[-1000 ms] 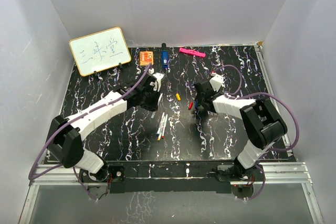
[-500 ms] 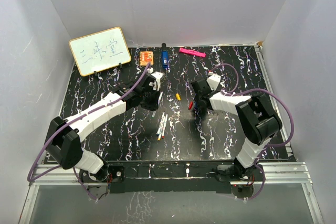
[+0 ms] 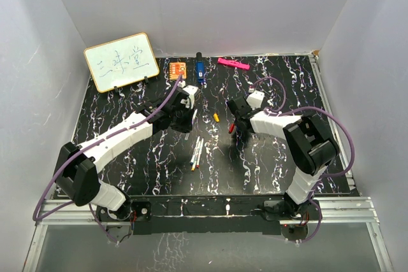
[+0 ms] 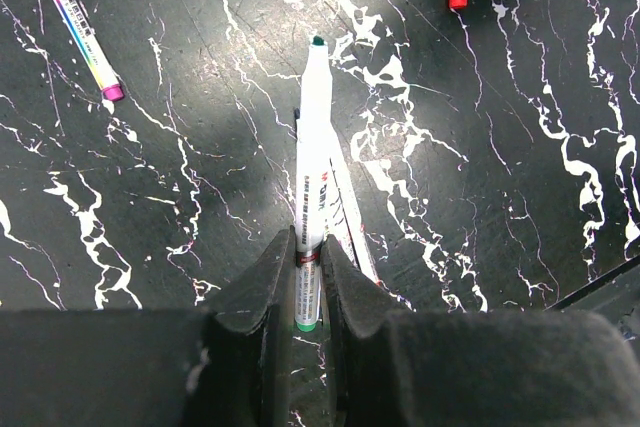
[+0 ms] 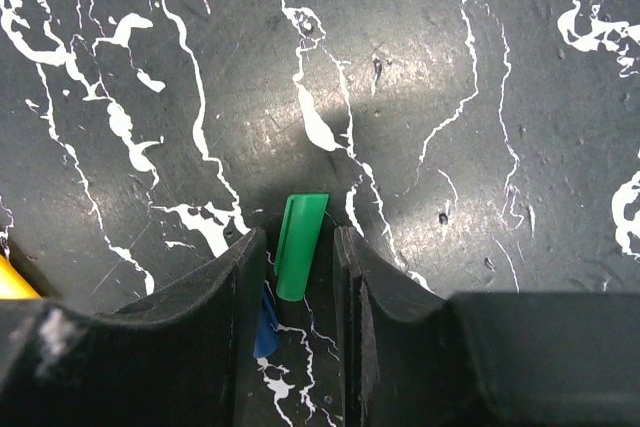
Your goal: Insert the pens into the pen caps
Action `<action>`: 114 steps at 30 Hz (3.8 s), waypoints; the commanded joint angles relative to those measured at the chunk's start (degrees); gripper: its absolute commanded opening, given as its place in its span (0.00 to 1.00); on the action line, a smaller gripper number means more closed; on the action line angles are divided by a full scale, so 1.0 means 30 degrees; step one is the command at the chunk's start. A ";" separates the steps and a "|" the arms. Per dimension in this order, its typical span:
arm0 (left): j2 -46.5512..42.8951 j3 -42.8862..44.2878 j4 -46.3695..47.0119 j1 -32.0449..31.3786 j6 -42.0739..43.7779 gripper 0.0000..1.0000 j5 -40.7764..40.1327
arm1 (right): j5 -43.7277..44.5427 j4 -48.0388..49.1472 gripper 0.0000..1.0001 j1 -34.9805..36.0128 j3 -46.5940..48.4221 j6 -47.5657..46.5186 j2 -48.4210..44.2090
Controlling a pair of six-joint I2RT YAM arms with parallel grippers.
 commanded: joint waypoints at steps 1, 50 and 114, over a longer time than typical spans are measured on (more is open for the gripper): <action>-0.1169 0.0369 -0.0070 0.0048 0.0149 0.00 -0.0204 | -0.1113 -0.3098 0.31 0.0248 -0.0377 0.0617 0.0937; -0.2813 -0.7820 1.7037 0.0178 -0.4118 0.00 0.6513 | -0.8030 2.1286 0.00 -0.0129 -0.7569 -0.7352 -1.0664; -0.1190 -0.7799 2.2827 -0.1063 -0.6375 0.00 0.8873 | -1.3344 2.6536 0.00 0.0163 -0.9708 -0.3880 -1.0461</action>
